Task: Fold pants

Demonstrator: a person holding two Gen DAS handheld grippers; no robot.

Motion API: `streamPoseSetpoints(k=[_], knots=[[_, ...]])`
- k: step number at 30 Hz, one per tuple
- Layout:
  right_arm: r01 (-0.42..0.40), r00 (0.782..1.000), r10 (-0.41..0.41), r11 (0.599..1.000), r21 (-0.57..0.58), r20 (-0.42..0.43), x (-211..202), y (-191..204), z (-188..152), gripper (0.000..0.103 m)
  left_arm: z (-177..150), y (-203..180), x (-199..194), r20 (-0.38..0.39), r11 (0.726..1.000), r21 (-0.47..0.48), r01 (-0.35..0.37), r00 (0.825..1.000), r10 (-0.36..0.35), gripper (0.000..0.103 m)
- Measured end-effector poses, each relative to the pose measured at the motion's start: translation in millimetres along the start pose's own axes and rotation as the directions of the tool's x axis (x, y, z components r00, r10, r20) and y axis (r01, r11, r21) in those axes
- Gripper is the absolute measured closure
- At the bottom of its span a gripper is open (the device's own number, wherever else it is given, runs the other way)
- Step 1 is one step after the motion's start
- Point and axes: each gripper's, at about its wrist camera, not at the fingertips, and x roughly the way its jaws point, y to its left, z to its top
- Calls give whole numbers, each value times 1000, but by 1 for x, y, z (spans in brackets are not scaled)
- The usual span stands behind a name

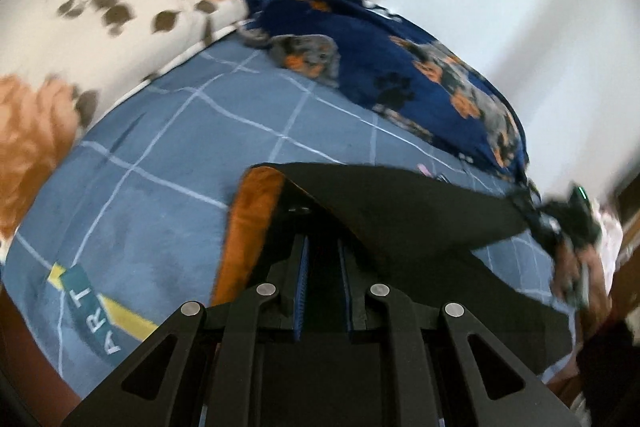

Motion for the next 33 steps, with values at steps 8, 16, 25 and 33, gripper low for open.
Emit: streamPoseSetpoints(k=[8, 16, 25, 33], knots=[[11, 1000, -11, 1000, 18, 0, -73, -26, -97, 98, -12, 16, -11, -16, 998, 10, -63, 998, 63, 90], [57, 998, -56, 996, 66, -18, -96, -47, -166, 99, -18, 12, -29, 3, 996, 57, -72, 997, 72, 90], [51, 999, -51, 997, 57, -11, -107, -43, -182, 99, -34, 22, -38, -177, 998, 66, 24, 984, -11, 86], [49, 997, -44, 994, 101, -56, -98, -54, -189, 98, -74, 23, -15, -344, 993, -4, 115, 932, -110, 85]])
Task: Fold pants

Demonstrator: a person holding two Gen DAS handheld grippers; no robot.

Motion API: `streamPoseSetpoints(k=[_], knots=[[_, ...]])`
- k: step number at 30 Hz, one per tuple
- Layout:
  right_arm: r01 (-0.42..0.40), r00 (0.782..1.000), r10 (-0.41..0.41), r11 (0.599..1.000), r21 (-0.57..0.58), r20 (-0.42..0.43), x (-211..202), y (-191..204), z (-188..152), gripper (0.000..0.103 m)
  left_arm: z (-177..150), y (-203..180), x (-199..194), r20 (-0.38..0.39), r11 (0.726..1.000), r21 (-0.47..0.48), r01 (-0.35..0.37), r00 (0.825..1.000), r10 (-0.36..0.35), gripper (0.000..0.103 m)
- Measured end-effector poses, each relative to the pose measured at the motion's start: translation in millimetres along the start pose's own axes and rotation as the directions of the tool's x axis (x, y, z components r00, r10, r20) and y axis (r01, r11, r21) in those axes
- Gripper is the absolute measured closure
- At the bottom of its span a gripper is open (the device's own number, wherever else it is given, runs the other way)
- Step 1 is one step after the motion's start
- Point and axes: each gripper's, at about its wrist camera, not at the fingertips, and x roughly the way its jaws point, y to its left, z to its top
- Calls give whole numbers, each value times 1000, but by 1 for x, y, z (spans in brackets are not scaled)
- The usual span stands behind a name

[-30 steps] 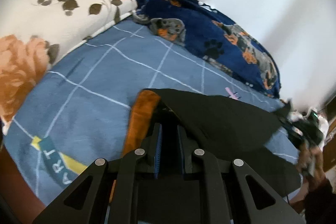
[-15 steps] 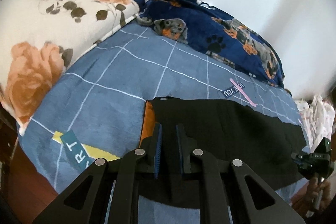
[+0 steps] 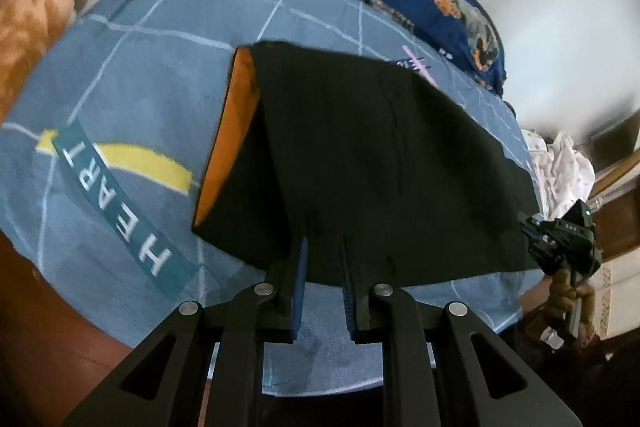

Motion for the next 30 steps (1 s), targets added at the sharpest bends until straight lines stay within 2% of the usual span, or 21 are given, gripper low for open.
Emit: streamPoseSetpoints(k=[2, 3, 5, 13, 17, 21, 23, 26, 28, 29, 30], knots=[[2, 1000, -2, 1000, -10, 1, 0, 1, -1, 98, 0, -1, 6, -14, 999, -16, 50, 999, -50, 85], [2, 1000, -2, 1000, -15, 1, 0, -1, 0, 98, 2, -2, 9, -22, 998, -13, 58, 998, -58, 79], [0, 1000, 0, 1000, -18, 0, 0, -1, -1, 97, 4, -3, 19, -44, 1000, -3, 21, 999, -22, 73], [-17, 1000, 17, 1000, -15, 1, -4, 2, -3, 97, 9, 9, 20, -14, 992, -105, 76, 997, -78, 71], [-20, 1000, 20, 1000, -15, -1, -4, 4, -3, 97, 8, 14, 4, 37, 994, -107, 0, 999, 4, 70], [-16, 1000, 16, 1000, -10, -7, -3, 3, -3, 97, 8, 20, 12, -24, 992, -121, 46, 998, -49, 53], [-15, 1000, 15, 1000, -6, -11, -3, 3, -4, 97, 9, 13, 16, -29, 996, -84, 33, 999, -36, 51], [-17, 1000, 17, 1000, -11, -9, -3, 3, -4, 97, 10, 5, 22, -39, 997, -35, 66, 997, -67, 51], [-18, 1000, 18, 1000, -11, -10, -3, 3, -5, 97, 11, 4, 28, -41, 998, -34, 44, 998, -45, 55], [-19, 1000, 18, 1000, -11, -10, -2, 2, -5, 97, 11, 5, 27, -18, 999, -40, 14, 1000, -15, 72], [-19, 1000, 19, 1000, -12, -10, -2, 2, -5, 97, 12, 7, 27, -15, 999, -43, -6, 1000, 6, 78]])
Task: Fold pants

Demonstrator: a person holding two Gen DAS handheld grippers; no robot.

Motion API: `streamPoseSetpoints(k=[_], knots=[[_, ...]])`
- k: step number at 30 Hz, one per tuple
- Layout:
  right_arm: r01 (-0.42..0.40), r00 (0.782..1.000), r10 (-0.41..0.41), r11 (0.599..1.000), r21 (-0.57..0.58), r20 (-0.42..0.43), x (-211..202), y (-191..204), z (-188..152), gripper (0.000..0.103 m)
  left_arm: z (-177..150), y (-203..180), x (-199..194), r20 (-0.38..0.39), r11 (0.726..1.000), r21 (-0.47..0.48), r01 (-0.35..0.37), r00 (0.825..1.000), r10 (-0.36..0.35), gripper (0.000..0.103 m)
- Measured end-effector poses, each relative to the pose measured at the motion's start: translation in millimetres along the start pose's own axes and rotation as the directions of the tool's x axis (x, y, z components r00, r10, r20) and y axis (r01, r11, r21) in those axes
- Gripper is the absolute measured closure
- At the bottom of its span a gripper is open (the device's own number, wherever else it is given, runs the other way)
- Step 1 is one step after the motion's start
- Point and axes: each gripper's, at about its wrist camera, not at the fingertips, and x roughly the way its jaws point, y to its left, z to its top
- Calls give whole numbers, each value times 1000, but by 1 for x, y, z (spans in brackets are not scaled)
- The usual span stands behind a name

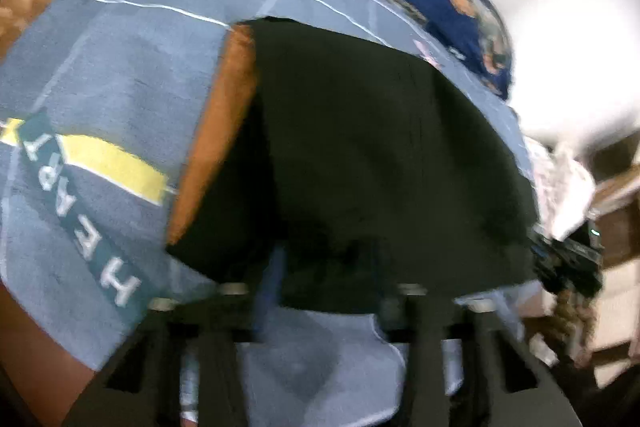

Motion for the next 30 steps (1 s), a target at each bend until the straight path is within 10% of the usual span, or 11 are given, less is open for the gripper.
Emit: streamPoseSetpoints(k=[25, 30], knots=[[66, 991, -67, 998, -13, -117, 17, -18, -38, 98, 11, 22, -26, 88, 988, 2, -156, 984, 156, 79], [64, 991, -64, 998, -3, -120, 21, -21, -39, 98, 10, -2, -50, 195, 964, -11, -265, 945, 262, 77]])
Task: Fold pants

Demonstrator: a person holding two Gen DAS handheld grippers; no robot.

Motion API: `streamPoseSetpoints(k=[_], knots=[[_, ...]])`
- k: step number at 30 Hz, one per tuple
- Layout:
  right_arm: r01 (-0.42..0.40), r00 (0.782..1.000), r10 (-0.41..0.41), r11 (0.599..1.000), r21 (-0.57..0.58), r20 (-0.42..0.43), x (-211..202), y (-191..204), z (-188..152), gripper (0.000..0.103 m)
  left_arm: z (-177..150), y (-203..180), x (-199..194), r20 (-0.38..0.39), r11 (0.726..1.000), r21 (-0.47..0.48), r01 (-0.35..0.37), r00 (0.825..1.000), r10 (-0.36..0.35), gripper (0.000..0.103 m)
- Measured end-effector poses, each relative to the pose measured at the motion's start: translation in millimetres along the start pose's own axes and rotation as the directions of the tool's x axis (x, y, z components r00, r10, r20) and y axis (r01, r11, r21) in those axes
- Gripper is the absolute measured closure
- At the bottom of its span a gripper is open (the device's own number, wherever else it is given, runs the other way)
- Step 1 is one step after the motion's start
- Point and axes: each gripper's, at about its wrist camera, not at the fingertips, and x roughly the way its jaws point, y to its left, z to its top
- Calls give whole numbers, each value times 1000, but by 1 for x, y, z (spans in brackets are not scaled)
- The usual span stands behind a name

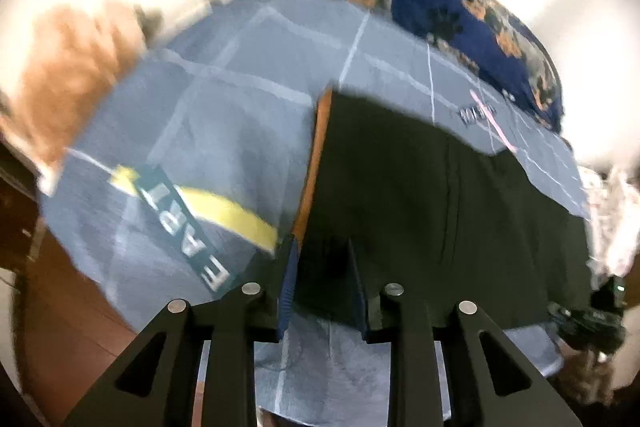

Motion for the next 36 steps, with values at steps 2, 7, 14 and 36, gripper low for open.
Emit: streamPoseSetpoints(k=[2, 7, 14, 36], knots=[[0, 1000, 0, 1000, 1, 0, 0, -1, 0, 98, 1, -22, -18, 79, 998, 54, -29, 997, 25, 77], [-30, 1000, 30, 999, 22, -5, 1, -6, 1, 97, -15, -87, -4, 54, 972, 227, 65, 995, -80, 77], [-100, 992, 94, 993, 67, 86, -30, -28, 20, 90, -37, -79, 57, -133, 984, 129, 125, 985, -108, 77], [-93, 825, -52, 970, 225, 563, -214, -166, 183, 99, -39, -86, 59, -133, 986, 133, 96, 988, -78, 77]])
